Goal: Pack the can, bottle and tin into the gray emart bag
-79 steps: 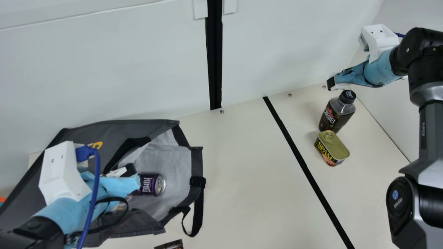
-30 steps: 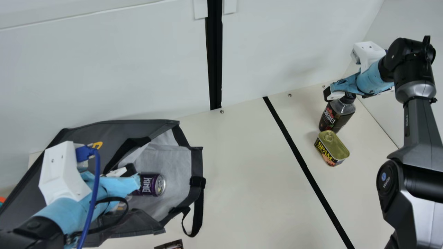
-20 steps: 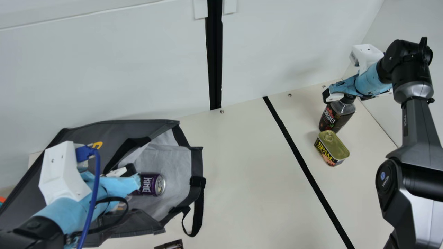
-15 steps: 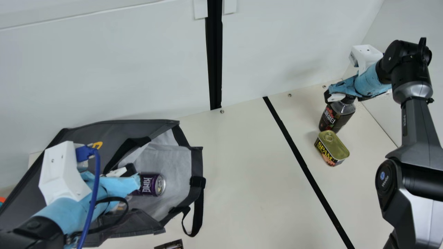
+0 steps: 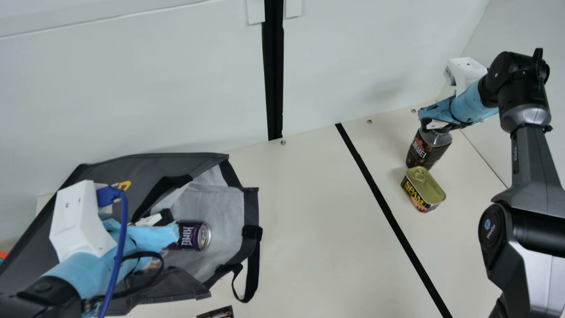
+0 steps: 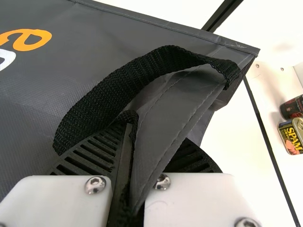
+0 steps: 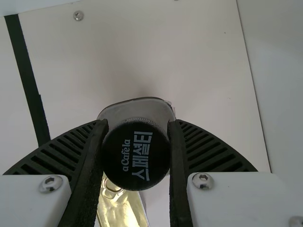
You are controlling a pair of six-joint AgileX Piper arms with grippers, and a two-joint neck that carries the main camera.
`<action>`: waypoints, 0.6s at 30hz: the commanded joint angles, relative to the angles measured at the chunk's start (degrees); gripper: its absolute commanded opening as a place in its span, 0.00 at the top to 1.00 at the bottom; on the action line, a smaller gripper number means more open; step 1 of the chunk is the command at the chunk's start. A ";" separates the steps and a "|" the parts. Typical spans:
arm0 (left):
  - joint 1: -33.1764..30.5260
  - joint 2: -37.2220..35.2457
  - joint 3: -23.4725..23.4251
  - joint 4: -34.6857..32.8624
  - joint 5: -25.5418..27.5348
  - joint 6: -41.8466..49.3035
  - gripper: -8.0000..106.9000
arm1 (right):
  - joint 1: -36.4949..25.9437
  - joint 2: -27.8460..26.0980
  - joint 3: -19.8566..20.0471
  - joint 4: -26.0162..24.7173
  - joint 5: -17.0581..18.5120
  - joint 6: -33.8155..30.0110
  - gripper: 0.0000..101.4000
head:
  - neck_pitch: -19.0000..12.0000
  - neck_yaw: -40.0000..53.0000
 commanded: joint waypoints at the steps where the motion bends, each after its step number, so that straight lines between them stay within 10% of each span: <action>1: 0.00 0.00 0.00 0.00 0.00 0.00 0.84 | -0.02 -0.51 -0.02 0.20 -0.24 -0.29 1.00 | -1.30 -0.05; 18: 0.00 0.00 0.00 0.00 0.00 0.00 0.84 | 1.80 -4.27 0.69 2.30 -0.24 -2.69 1.00 | -1.30 -0.05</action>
